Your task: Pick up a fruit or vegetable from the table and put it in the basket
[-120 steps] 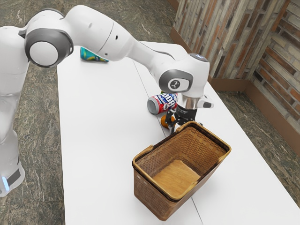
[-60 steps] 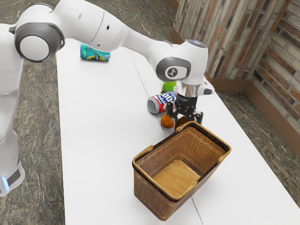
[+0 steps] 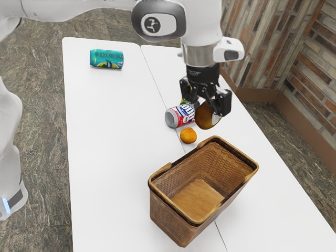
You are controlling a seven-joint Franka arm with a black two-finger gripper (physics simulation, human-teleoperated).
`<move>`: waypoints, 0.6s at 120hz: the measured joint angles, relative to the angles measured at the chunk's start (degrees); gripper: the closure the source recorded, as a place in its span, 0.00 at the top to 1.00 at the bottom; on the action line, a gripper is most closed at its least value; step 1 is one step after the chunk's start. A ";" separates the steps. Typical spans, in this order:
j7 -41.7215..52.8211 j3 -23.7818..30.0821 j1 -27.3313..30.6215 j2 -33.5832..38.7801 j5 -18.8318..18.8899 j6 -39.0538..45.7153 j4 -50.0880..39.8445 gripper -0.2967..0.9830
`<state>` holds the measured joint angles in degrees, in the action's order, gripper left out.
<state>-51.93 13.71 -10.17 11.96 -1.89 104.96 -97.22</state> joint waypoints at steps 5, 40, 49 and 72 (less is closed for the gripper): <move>-1.71 1.57 0.09 -0.02 -0.09 -0.37 -0.17 0.44; -12.51 5.08 0.73 -3.81 -2.97 -1.42 -1.70 0.43; -14.59 5.14 0.74 -4.38 -3.38 -1.37 -1.94 0.50; -18.92 4.63 2.02 -4.41 -4.25 -0.41 -5.67 0.70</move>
<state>-70.85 18.34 -8.15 7.55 -6.13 104.55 -102.89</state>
